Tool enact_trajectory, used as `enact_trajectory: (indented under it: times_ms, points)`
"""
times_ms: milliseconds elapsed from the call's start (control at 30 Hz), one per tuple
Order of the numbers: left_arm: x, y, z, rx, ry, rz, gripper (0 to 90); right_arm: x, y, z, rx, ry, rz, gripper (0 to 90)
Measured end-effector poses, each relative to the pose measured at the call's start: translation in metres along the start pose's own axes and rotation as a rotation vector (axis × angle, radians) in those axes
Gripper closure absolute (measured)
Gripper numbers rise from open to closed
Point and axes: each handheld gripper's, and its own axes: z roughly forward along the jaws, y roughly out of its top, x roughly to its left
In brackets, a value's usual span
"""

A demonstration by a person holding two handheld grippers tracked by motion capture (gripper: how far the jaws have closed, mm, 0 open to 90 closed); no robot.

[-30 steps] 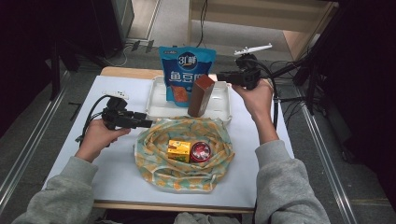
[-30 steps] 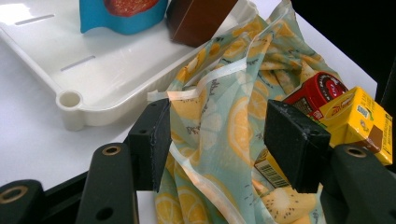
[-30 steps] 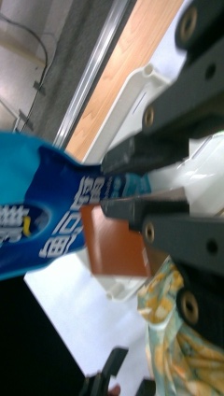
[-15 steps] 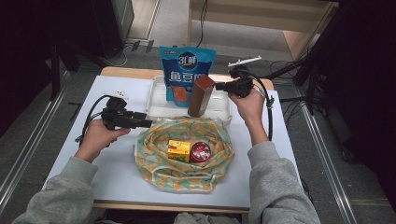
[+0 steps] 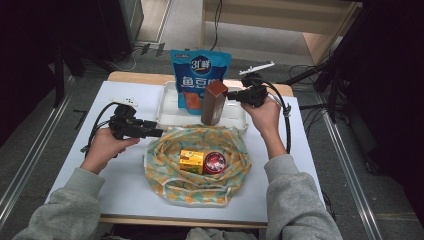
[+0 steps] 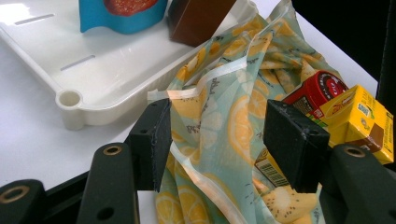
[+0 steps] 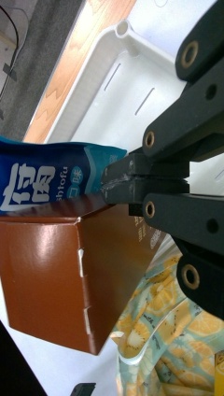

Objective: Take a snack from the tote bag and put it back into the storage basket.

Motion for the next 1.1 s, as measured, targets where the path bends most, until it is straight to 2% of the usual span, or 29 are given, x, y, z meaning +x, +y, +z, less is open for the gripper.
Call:
enact_trajectory:
  times_ms: [100,233,367,667,800,1100]
  points:
    - [0.000,0.000,0.000,0.001,0.000,0.000,42.5,0.001,0.000,0.002,0.005,-0.007,-0.013,90.0]
    - [0.000,0.000,0.000,-0.001,0.000,0.000,42.5,0.001,0.000,0.004,0.007,-0.001,-0.002,90.0]
    - [0.000,0.000,-0.001,-0.001,0.002,0.001,42.5,0.006,-0.001,0.005,0.020,0.005,-0.015,90.0]
    - [0.000,0.000,0.000,0.001,-0.001,0.001,42.5,0.016,-0.005,0.002,0.011,0.025,-0.045,89.3]
    - [0.000,0.000,0.000,0.005,0.001,0.004,42.5,0.013,-0.009,0.001,0.026,0.022,-0.033,87.9]
    - [0.000,0.000,0.000,-0.002,-0.001,0.002,42.4,0.008,-0.009,-0.011,0.021,0.016,-0.065,83.9]
